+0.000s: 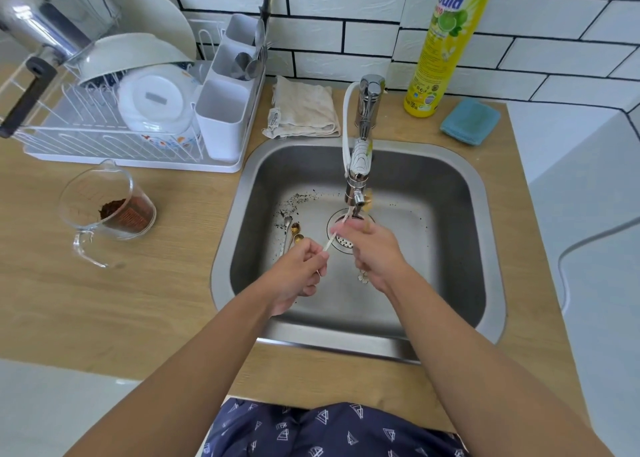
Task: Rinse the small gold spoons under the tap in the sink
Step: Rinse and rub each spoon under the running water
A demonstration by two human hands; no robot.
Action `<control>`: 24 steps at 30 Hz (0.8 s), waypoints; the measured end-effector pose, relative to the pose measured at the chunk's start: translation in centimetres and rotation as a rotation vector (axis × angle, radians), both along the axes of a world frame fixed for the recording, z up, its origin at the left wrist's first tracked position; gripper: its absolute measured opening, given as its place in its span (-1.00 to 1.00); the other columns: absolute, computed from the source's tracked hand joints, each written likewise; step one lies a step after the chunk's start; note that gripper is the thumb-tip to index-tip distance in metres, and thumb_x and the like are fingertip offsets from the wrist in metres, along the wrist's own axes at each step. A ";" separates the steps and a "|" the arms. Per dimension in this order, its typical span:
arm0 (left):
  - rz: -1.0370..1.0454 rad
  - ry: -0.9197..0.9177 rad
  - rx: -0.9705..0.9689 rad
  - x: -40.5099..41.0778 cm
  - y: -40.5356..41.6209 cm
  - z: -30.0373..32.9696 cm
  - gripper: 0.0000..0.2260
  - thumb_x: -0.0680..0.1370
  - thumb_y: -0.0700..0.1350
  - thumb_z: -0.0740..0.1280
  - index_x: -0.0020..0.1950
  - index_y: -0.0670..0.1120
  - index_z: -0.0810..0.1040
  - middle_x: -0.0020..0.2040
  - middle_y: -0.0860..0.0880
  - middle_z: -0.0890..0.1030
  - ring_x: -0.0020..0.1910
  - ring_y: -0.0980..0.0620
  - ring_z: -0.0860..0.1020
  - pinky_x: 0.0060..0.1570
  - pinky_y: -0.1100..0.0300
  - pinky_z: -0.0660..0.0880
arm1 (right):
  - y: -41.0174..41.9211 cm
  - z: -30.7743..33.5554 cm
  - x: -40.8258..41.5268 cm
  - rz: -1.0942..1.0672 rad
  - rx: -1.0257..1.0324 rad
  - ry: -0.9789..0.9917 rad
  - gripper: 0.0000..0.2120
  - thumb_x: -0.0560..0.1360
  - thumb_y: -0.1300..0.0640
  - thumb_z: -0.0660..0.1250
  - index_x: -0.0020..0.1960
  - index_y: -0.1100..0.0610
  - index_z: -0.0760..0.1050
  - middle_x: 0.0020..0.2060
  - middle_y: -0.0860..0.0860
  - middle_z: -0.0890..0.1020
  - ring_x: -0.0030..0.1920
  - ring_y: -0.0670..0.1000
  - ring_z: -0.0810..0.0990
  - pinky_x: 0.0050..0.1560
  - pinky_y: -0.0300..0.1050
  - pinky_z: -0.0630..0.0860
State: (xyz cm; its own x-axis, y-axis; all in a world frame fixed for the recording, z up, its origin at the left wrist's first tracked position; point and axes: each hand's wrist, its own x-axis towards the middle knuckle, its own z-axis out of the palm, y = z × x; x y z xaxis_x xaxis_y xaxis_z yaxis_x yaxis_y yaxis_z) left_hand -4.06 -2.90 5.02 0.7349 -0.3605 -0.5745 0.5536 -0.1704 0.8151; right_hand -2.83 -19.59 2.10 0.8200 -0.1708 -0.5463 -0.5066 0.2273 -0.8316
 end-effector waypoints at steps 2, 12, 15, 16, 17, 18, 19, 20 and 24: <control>-0.011 -0.001 -0.009 0.1 -0.1 0.1 -0.90 0.68 -0.12 0.21 0.01 -0.11 0.34 -0.29 -0.04 0.45 -0.48 0.11 0.19 -0.44 0.22 0.11 | 1.1 0.1 -0.6 0.116 -0.010 -0.012 -0.79 0.42 0.12 0.59 0.02 0.11 0.68 -0.53 -0.13 0.44 -0.55 -0.12 0.23 -0.57 -0.24 0.16; -0.076 0.006 0.120 0.0 0.7 -0.5 -0.86 0.66 -0.07 0.21 -0.05 -0.09 0.33 -0.30 -0.02 0.42 -0.48 0.11 0.21 -0.44 0.19 0.15 | 0.7 -0.6 0.0 0.004 -0.031 -0.083 -0.71 0.45 0.13 0.57 0.09 -0.07 0.56 -0.33 -0.07 0.57 -0.56 -0.16 0.31 -0.59 -0.26 0.24; -0.121 -0.006 0.170 -0.2 1.3 -0.5 -0.86 0.66 -0.07 0.21 -0.06 -0.08 0.33 -0.33 0.02 0.37 -0.48 0.12 0.20 -0.44 0.20 0.14 | 0.3 -0.7 0.4 -0.153 -0.033 -0.067 -0.88 0.47 0.08 0.54 -0.09 0.00 0.60 -0.26 0.06 0.61 -0.56 -0.13 0.26 -0.59 -0.25 0.20; -0.128 -0.007 0.168 -0.3 1.4 -0.4 -0.86 0.66 -0.07 0.21 -0.06 -0.08 0.33 -0.34 0.03 0.37 -0.47 0.12 0.20 -0.44 0.20 0.14 | 0.1 -0.6 0.7 -0.174 -0.043 -0.069 -0.91 0.51 0.06 0.51 -0.15 0.02 0.63 -0.23 0.11 0.66 -0.56 -0.12 0.24 -0.58 -0.24 0.20; -0.129 -0.005 0.160 -0.4 1.5 -0.3 -0.86 0.66 -0.07 0.21 -0.05 -0.08 0.32 -0.34 0.03 0.36 -0.47 0.11 0.19 -0.43 0.19 0.13 | 0.0 -0.8 0.9 -0.155 -0.072 -0.083 -0.85 0.55 0.04 0.46 -0.19 0.02 0.66 -0.21 0.13 0.70 -0.55 -0.11 0.23 -0.56 -0.23 0.20; -0.127 -0.002 0.154 -0.4 1.6 -0.3 -0.86 0.66 -0.07 0.20 -0.05 -0.08 0.32 -0.34 0.03 0.35 -0.46 0.11 0.18 -0.42 0.18 0.13 | 0.2 -0.8 1.0 -0.118 -0.106 -0.103 -0.79 0.59 0.02 0.40 -0.20 0.00 0.68 -0.21 0.08 0.73 -0.53 -0.10 0.23 -0.53 -0.22 0.21; -0.122 0.003 0.153 -0.4 1.6 -0.2 -0.85 0.66 -0.06 0.19 -0.06 -0.07 0.31 -0.34 0.03 0.34 -0.46 0.10 0.17 -0.41 0.17 0.12 | 0.5 -0.7 1.0 -0.086 -0.128 -0.125 -0.76 0.63 0.01 0.34 -0.16 0.00 0.69 -0.19 0.04 0.76 -0.52 -0.10 0.24 -0.51 -0.23 0.23; -0.116 0.011 0.154 -0.4 1.7 -0.2 -0.85 0.66 -0.06 0.19 -0.06 -0.07 0.31 -0.34 0.03 0.33 -0.45 0.10 0.16 -0.41 0.16 0.11 | 0.9 -0.6 1.0 -0.058 -0.130 -0.139 -0.77 0.66 0.03 0.29 -0.08 0.01 0.68 -0.16 0.00 0.78 -0.51 -0.11 0.25 -0.51 -0.24 0.24; -0.084 0.052 0.145 -0.3 2.7 -0.3 -0.87 0.62 -0.06 0.18 -0.10 -0.03 0.30 -0.37 0.08 0.29 -0.44 0.09 0.12 -0.41 0.17 0.06 | 1.1 -0.3 1.1 0.083 0.015 -0.170 -0.80 0.68 0.12 0.27 0.27 -0.04 0.55 0.02 -0.06 0.77 -0.50 -0.12 0.22 -0.54 -0.26 0.21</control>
